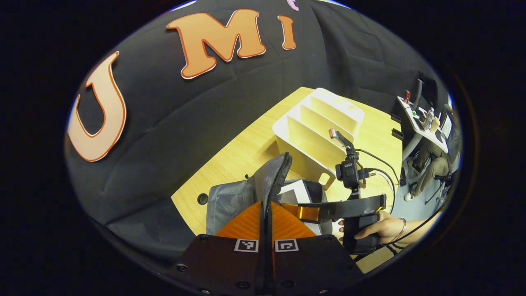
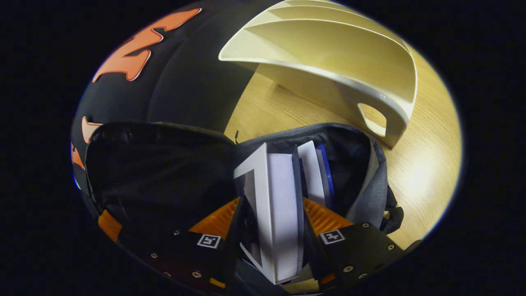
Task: Open the schoolbag, grab two books from the bookshelf and put them into the schoolbag.
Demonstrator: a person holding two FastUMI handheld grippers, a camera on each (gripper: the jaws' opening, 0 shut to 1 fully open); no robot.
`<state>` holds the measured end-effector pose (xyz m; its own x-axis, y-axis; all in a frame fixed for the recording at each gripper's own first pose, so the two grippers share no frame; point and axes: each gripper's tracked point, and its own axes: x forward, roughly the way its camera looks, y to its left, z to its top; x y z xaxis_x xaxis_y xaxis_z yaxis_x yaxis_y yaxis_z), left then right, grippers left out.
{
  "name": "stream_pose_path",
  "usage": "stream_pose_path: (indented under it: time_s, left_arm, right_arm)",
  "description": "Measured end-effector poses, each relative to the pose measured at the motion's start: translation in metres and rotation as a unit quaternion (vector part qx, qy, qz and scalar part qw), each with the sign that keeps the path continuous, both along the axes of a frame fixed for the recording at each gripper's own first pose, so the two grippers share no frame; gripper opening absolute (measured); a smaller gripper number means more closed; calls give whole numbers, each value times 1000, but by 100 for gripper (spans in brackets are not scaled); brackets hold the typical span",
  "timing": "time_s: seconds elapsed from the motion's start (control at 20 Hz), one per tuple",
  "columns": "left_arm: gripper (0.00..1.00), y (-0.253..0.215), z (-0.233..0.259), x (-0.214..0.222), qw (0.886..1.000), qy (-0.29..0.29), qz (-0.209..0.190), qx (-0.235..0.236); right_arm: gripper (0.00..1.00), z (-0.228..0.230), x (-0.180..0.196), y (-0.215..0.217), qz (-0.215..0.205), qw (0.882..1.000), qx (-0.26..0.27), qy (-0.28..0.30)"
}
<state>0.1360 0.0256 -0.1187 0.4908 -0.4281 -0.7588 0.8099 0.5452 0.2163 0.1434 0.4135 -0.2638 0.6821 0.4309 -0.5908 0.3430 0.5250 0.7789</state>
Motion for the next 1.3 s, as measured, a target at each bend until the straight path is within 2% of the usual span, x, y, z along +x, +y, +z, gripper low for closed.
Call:
stream_pose_path:
  time_s: [0.1,0.3,0.4,0.6,0.8,0.95,1.0,1.1,1.15,1.25,1.3]
  left_arm:
    - [1,5,-4,-1,1000,5,4,-4]
    - [1,6,-14,-9,1000,15,3,-10]
    - [1,4,-19,-11,1000,22,9,-14]
    - [1,-4,-33,-21,999,41,19,-21]
    - [7,-18,-55,-46,995,86,38,-33]
    - [20,-35,-81,-82,987,147,46,-43]
    - [31,-42,-88,-91,985,156,52,-46]
    - [67,-49,-99,-100,985,155,71,-40]
    - [77,-55,-100,-100,985,148,86,-38]
    - [80,-63,-106,-95,986,116,118,-33]
    - [89,-67,-104,-91,987,96,128,-30]
  right_arm:
    - [79,-3,-9,-1,13,1000,-10,18]
    - [84,0,-32,-18,38,998,-31,29]
    - [89,1,-41,-37,38,997,-56,34]
    - [94,0,-60,-79,41,994,-92,44]
    - [98,3,-74,-129,39,990,-126,48]
    - [99,3,-85,-166,55,984,-162,53]
    - [98,4,-86,-180,62,981,-176,56]
    - [99,12,-86,-207,73,976,-197,52]
    - [99,16,-85,-219,82,974,-208,46]
    - [98,27,-83,-245,99,965,-240,29]
    - [99,33,-83,-262,105,959,-262,20]
